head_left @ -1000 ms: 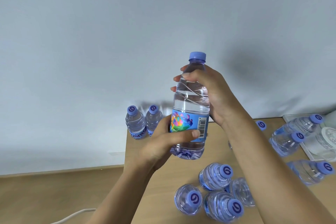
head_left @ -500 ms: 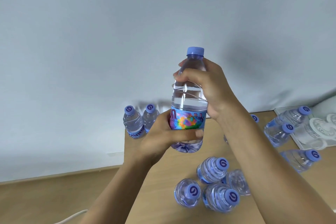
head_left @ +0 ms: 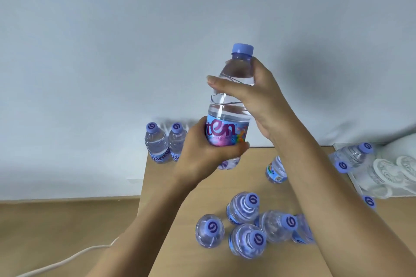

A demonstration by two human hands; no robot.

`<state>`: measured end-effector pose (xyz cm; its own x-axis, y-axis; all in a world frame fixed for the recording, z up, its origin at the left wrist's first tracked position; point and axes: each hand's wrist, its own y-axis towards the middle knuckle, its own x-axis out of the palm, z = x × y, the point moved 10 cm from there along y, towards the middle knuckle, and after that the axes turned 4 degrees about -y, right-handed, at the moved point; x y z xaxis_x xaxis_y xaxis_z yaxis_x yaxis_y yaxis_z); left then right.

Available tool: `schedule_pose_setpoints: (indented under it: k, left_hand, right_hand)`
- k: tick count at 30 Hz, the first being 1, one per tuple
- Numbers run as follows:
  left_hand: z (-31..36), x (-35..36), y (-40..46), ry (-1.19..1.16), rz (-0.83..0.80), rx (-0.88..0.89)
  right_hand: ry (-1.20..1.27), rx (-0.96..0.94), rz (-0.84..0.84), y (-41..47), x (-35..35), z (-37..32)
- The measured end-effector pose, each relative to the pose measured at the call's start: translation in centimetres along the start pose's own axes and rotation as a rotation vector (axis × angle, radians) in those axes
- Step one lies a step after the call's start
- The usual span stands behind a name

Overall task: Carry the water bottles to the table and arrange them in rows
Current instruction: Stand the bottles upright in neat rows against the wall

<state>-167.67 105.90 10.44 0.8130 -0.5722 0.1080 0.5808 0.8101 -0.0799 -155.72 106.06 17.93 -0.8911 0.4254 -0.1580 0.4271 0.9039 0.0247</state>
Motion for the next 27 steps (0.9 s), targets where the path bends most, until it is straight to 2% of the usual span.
schedule_pose_setpoints:
  k: [2, 5, 13, 17, 20, 24, 27]
  left_hand:
    - [0.2, 0.0, -0.4, 0.049, 0.087, 0.04]
    - [-0.2, 0.3, -0.9, 0.05, 0.114, 0.03]
    - [-0.7, 2.1, -1.2, -0.04, -0.092, -0.051]
    - [0.0, 1.8, -1.3, -0.029, -0.053, -0.001]
    - [0.4, 1.1, -1.6, 0.007, 0.014, 0.022]
    - [1.2, -0.5, -2.0, 0.081, 0.178, 0.095]
    - [0.8, -0.7, -2.2, 0.085, 0.168, 0.095]
  right_hand:
    - [0.058, 0.006, -0.032, 0.1, 0.3, -0.1]
    - [0.183, -0.008, -0.045, 0.2, 0.3, -0.3]
    - [0.333, 0.019, -0.272, 0.4, 1.0, -0.2]
    - [0.375, -0.009, -0.368, 0.4, 1.2, -0.9]
    - [0.3, -0.06, -0.326, 0.1, 1.2, -1.3]
    - [0.183, -0.183, -0.125, -0.5, 0.5, -2.3]
    - [0.196, -0.17, -0.078, -0.8, 1.0, -2.0]
